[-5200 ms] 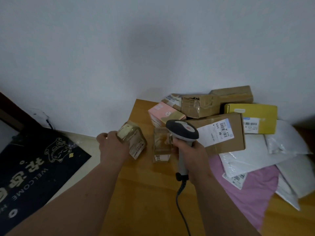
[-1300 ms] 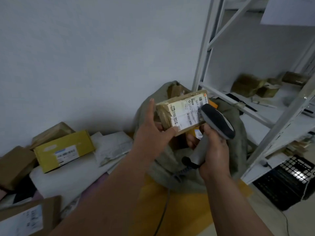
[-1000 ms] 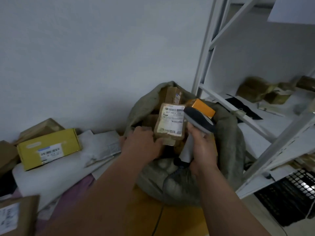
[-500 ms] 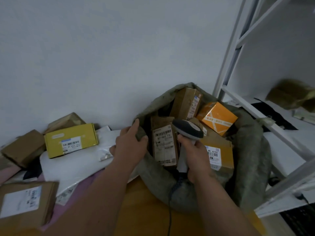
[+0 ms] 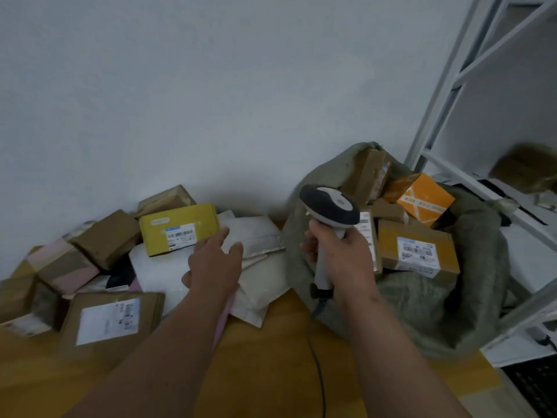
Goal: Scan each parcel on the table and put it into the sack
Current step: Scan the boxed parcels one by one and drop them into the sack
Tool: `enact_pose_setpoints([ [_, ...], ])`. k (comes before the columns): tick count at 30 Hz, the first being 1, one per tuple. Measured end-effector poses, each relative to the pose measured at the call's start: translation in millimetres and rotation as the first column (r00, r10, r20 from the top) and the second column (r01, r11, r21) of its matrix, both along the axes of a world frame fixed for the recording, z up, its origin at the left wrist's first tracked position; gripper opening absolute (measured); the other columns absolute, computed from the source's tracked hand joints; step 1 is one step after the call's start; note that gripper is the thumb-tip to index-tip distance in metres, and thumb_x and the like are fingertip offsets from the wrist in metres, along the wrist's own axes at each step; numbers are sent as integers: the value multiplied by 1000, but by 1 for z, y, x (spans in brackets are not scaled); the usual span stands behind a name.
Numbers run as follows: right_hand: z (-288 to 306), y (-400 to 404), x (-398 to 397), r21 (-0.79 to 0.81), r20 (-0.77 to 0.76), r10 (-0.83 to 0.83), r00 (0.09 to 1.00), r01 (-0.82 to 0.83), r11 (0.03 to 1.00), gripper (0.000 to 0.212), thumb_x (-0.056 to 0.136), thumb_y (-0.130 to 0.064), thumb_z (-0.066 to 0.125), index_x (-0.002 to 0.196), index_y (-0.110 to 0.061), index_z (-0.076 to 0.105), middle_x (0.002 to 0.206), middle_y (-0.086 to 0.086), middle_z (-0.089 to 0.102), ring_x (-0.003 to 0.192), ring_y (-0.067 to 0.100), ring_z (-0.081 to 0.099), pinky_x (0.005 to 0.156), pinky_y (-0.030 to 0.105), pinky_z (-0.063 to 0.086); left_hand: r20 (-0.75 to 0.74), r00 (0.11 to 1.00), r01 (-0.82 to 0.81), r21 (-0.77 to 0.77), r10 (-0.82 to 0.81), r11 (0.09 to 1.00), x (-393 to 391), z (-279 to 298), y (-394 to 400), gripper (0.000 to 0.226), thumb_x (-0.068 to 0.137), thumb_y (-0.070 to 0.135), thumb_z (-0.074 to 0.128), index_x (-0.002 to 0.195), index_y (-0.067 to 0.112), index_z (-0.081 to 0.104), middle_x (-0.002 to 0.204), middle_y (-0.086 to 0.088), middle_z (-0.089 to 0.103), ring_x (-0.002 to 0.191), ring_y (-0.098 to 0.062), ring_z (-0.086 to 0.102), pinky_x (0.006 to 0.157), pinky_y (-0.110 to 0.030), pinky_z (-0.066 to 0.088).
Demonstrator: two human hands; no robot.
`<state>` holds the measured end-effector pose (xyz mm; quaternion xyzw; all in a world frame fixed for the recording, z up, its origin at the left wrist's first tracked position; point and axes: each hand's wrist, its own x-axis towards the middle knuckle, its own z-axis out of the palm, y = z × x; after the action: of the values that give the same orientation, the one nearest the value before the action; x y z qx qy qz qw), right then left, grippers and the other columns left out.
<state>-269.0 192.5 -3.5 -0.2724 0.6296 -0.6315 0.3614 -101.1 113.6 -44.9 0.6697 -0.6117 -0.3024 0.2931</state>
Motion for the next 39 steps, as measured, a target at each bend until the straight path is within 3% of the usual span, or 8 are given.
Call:
enact_pose_setpoints([
  [3,-20,-1,57,73,38,87,995,-90,993,17,91,-26,70,96,-10,69,82,4,74,67,11,72,59,23,57,-43,999,-8,57,11,998,63,-18,8,58,86,49,53,140,28,49,147,-9,44,129,-33,44,108,-51,34],
  [11,-88,2,185,290,96,275,957,-291,912,18,91,-25,69,91,-8,68,82,7,75,66,13,73,63,30,60,-133,965,-179,304,228,936,208,-63,41,81,69,50,46,143,19,45,140,-16,49,121,-36,50,101,-50,45],
  [17,-105,-18,229,332,79,342,936,-348,877,16,92,-26,68,94,-10,69,82,6,75,74,16,72,71,32,60,-229,884,-284,430,408,857,259,-104,41,56,95,23,57,147,14,38,144,-10,45,123,-29,47,89,-36,41],
  [21,-121,-42,238,373,33,392,919,-375,849,17,92,-26,68,97,-10,70,81,4,75,77,18,74,75,37,62,-235,857,-315,466,459,827,269,-125,28,51,96,19,58,144,14,40,121,-6,51,84,-14,49,72,-28,42],
  [26,-142,-82,240,438,37,467,884,-434,787,12,90,-31,69,91,-19,68,85,1,74,78,20,73,79,43,61,-98,853,-393,524,512,755,279,-144,-5,61,89,30,65,143,19,39,138,-11,49,117,-33,51,93,-44,46],
  [29,-154,-107,242,487,71,459,886,-432,759,15,87,-33,71,84,-19,69,84,3,74,86,24,71,80,45,59,16,864,-438,519,504,734,281,-153,-28,56,88,26,63,138,9,43,141,-15,42,123,-36,44,99,-48,43],
  [33,-166,-130,243,504,146,508,849,-506,700,12,90,-33,68,91,-25,58,88,-9,64,81,6,58,62,24,44,77,870,-460,479,487,747,281,-167,-49,66,81,42,62,138,17,41,149,-6,31,126,-31,39,96,-46,43],
  [39,-189,-144,250,518,171,539,825,-541,663,11,87,-36,71,87,-33,60,95,-8,69,95,14,64,78,31,53,120,846,-491,556,520,670,281,-181,-61,83,83,39,63,152,18,23,153,-10,25,131,-41,38,103,-56,42],
])
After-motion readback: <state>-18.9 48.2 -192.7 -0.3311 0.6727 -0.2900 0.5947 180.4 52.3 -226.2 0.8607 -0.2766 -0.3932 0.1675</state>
